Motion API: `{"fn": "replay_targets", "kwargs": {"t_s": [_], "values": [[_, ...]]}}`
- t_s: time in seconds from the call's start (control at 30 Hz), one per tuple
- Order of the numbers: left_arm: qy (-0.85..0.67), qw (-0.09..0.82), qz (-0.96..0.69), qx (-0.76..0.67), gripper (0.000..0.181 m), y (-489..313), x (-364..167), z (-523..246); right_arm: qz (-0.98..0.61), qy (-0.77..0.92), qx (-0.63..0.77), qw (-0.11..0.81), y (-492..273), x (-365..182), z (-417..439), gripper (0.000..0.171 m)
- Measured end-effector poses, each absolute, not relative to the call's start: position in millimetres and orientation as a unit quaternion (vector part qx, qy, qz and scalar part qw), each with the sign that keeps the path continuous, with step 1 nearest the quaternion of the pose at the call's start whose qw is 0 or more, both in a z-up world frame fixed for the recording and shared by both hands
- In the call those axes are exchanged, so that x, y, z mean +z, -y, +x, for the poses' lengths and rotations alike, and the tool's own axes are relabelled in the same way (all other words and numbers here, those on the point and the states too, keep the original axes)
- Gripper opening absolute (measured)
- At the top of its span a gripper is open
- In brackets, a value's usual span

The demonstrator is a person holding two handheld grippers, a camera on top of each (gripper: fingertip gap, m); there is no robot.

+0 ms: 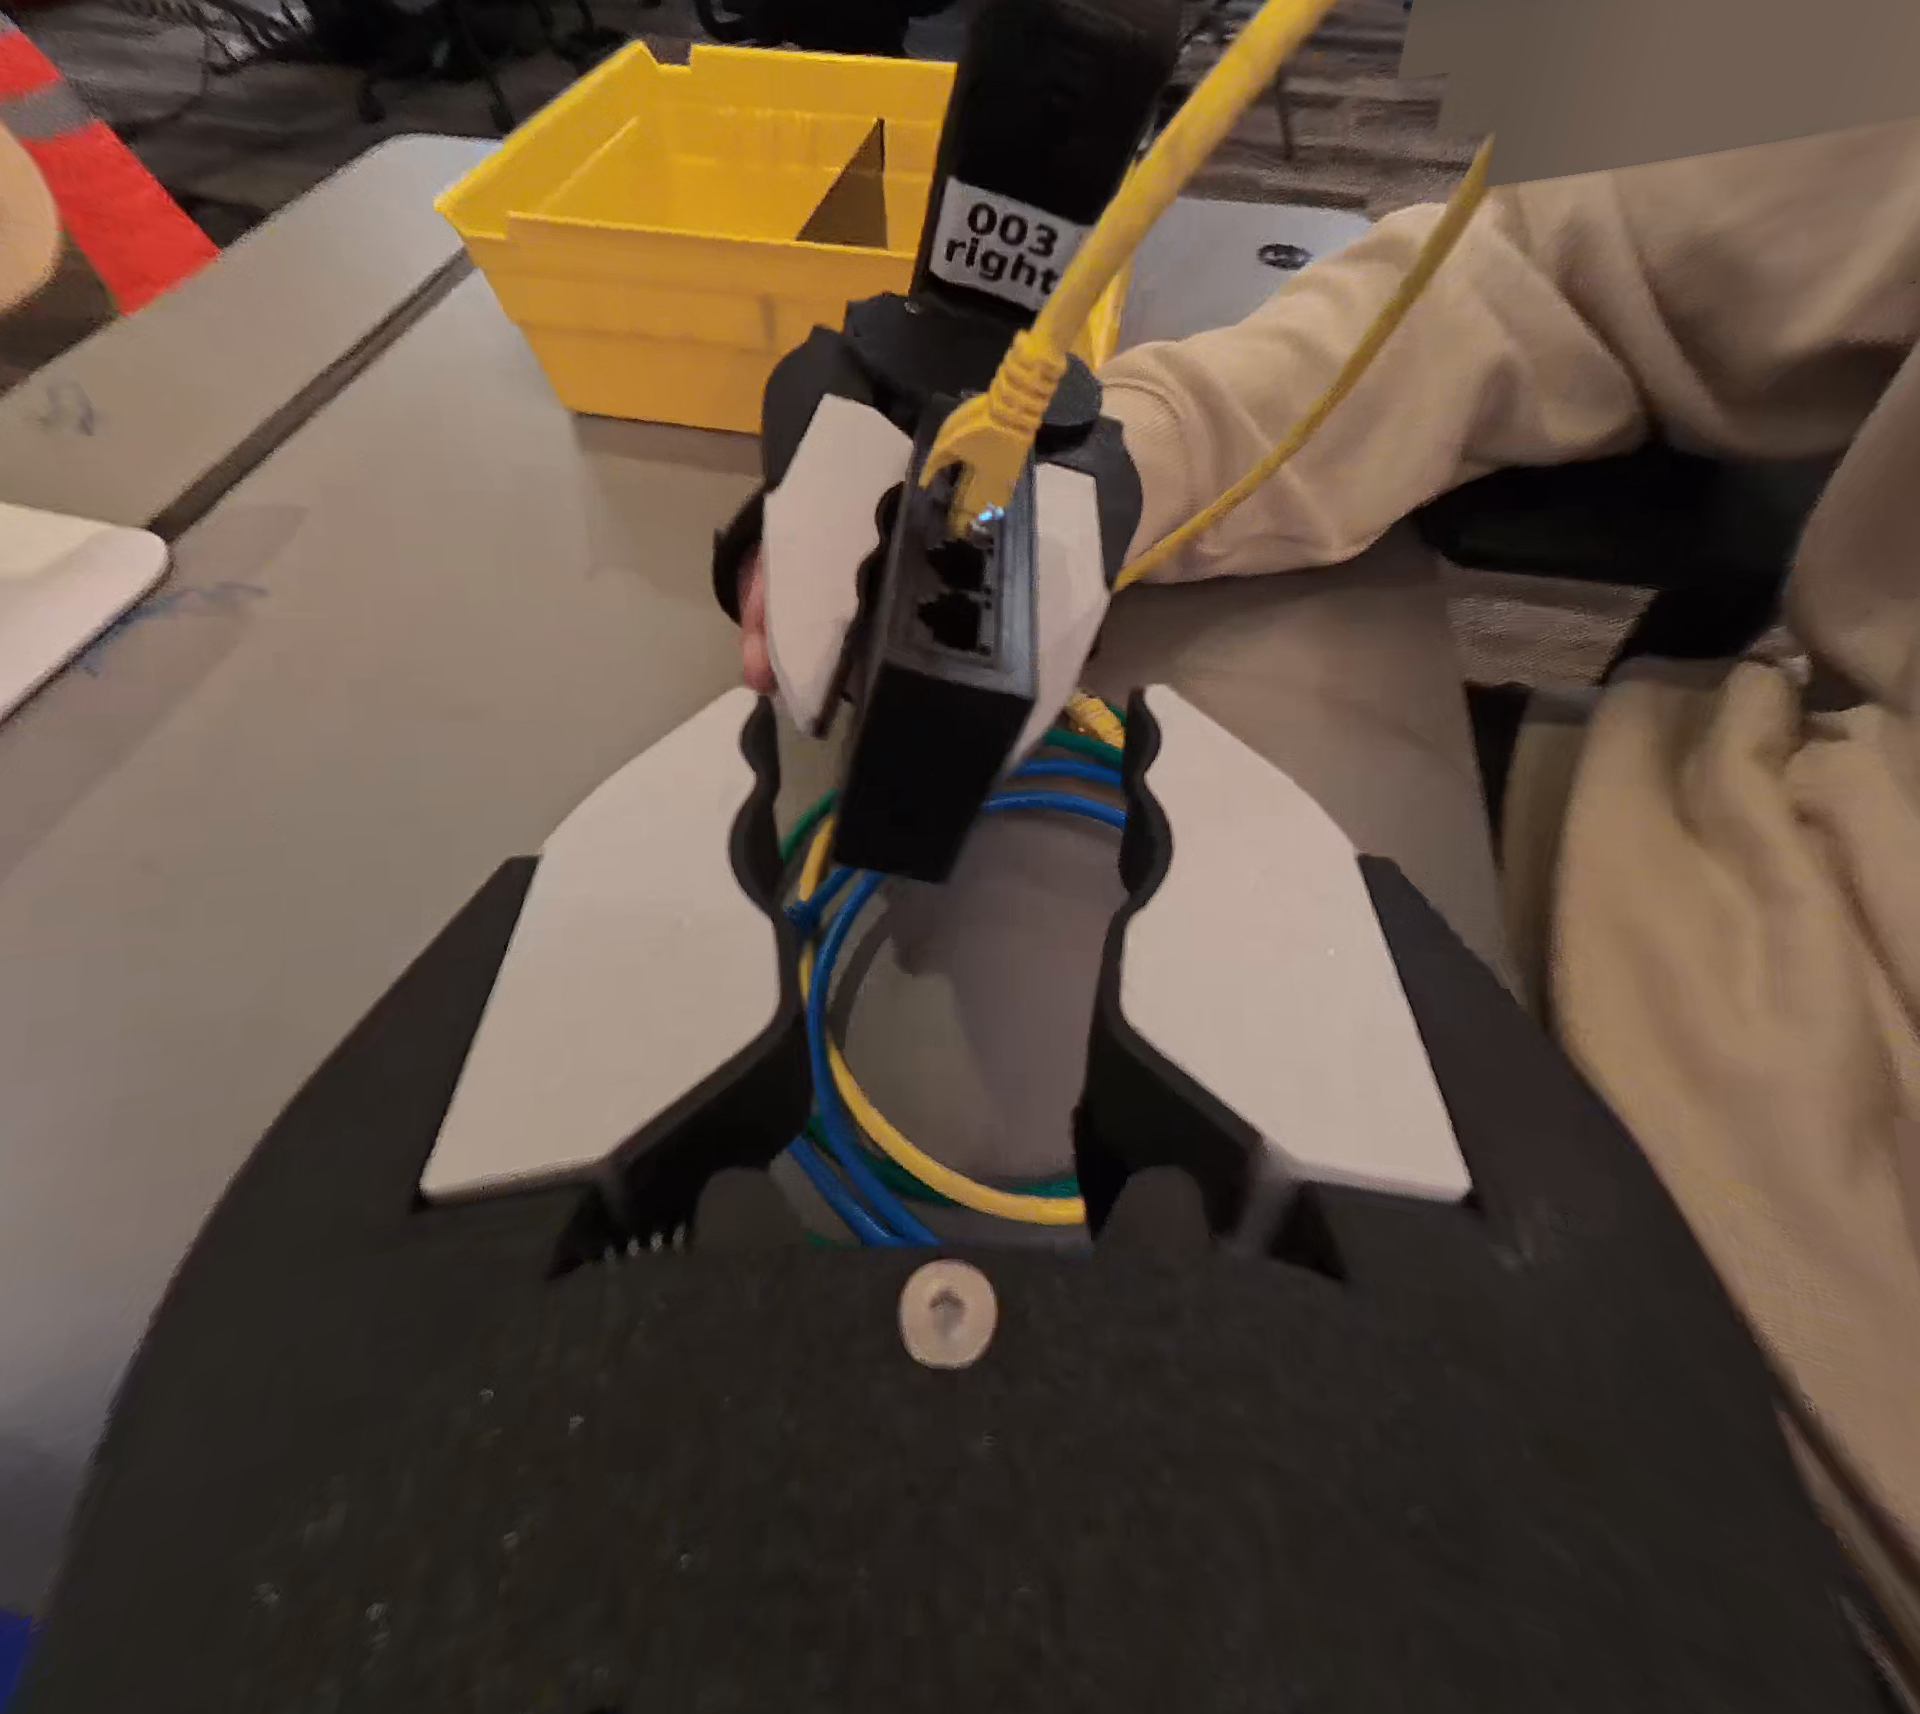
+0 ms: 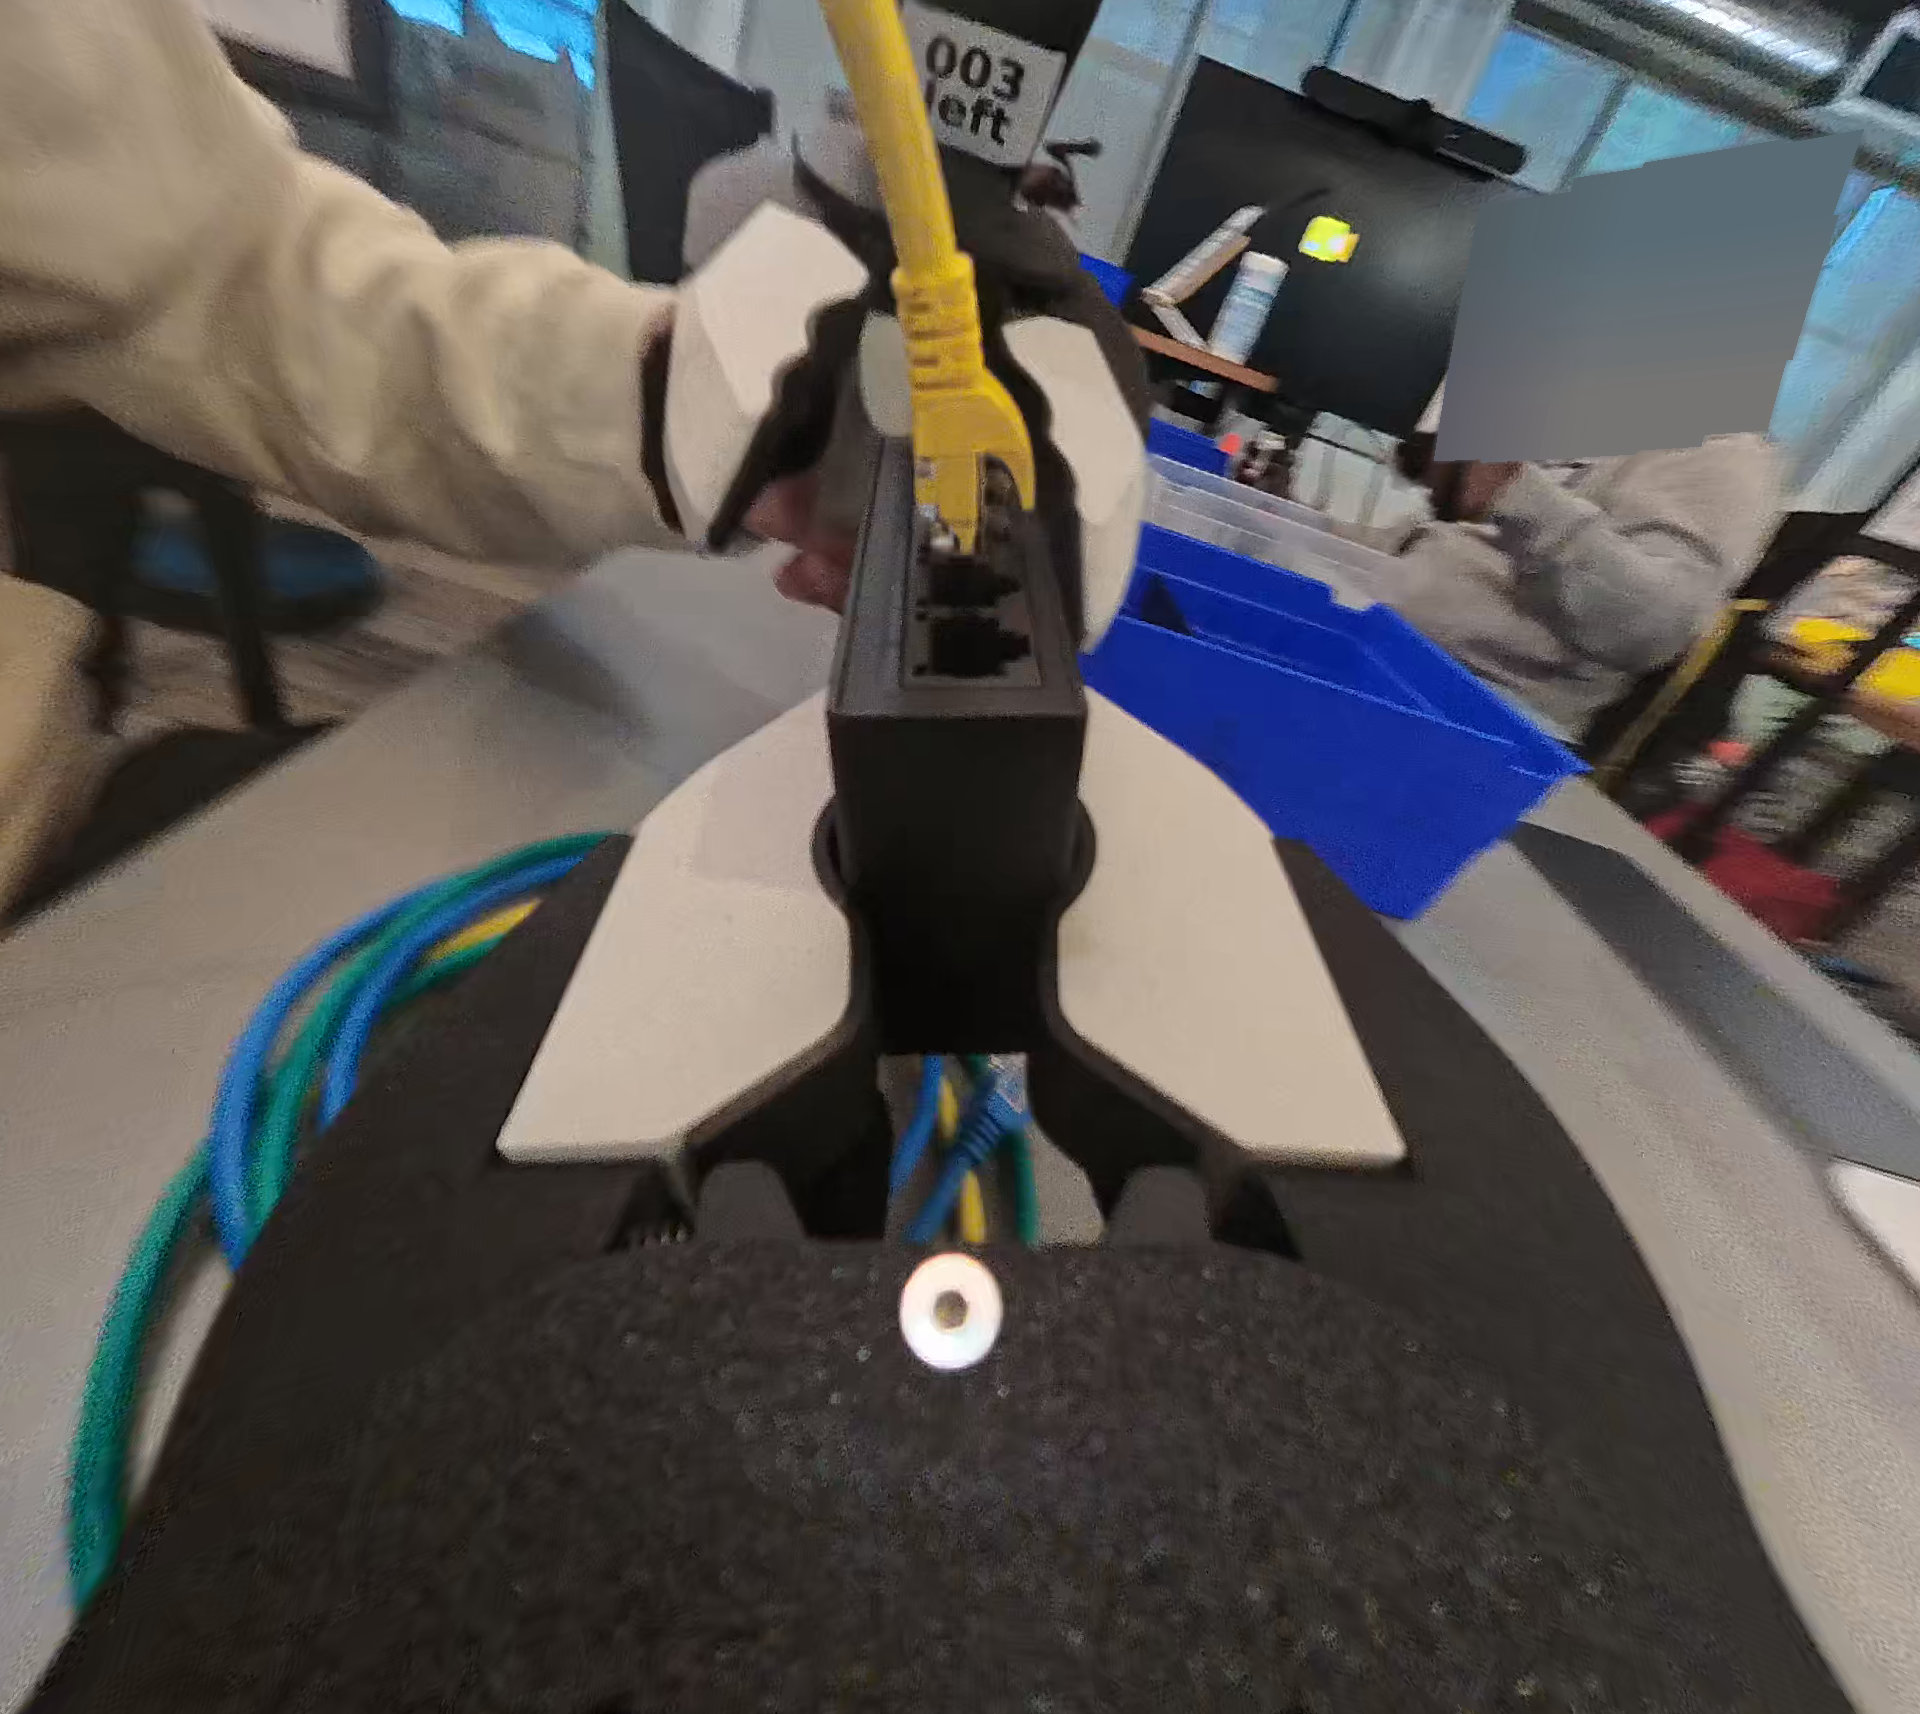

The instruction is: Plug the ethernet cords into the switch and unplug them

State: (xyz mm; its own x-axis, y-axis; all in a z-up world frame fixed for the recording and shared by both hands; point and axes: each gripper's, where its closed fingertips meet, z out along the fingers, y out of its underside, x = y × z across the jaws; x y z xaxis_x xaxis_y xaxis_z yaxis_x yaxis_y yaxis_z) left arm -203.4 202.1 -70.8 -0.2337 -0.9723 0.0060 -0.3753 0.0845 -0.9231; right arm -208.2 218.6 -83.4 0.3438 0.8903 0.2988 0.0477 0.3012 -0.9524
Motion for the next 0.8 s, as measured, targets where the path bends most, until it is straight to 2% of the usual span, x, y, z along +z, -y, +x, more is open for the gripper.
{"fn": "replay_targets", "kwargs": {"t_s": [0.1, 0.2, 0.3, 0.4, 0.67, 0.73, 0.77, 0.8], "values": [[-0.651, 0.372, -0.514, -0.417, 0.058, -199.3, -80.7, -193.3, -0.499, 0.473, 0.357, 0.632, -210.6, -85.9, -221.6, 0.032], [-0.64, 0.372, -0.521, -0.425, 0.061, -196.8, -91.5, -191.4, -0.507, 0.488, 0.352, 0.617, -207.7, -95.4, -227.4, 0.031], [-0.636, 0.385, -0.509, -0.433, 0.072, -192.1, -93.6, -190.2, -0.512, 0.484, 0.361, 0.611, -207.6, -94.7, -228.5, 0.031], [-0.656, 0.409, -0.498, -0.391, 0.068, -191.0, -99.3, -190.4, -0.503, 0.496, 0.369, 0.604, -203.2, -97.0, -230.1, 0.03], [-0.637, 0.432, -0.475, -0.425, 0.064, -187.0, -95.5, -194.8, -0.492, 0.51, 0.399, 0.582, -195.0, -97.1, -230.2, 0.03], [-0.622, 0.445, -0.471, -0.44, 0.054, -189.6, -88.9, -197.2, -0.493, 0.504, 0.403, 0.583, -196.7, -95.8, -228.3, 0.03], [-0.608, 0.453, -0.468, -0.454, 0.037, -191.9, -83.5, -199.9, -0.493, 0.499, 0.409, 0.583, -197.4, -95.0, -226.7, 0.03], [-0.595, 0.461, -0.464, -0.467, 0.028, -194.2, -78.6, -203.0, -0.498, 0.492, 0.41, 0.585, -200.2, -94.5, -224.9, 0.03]]}}
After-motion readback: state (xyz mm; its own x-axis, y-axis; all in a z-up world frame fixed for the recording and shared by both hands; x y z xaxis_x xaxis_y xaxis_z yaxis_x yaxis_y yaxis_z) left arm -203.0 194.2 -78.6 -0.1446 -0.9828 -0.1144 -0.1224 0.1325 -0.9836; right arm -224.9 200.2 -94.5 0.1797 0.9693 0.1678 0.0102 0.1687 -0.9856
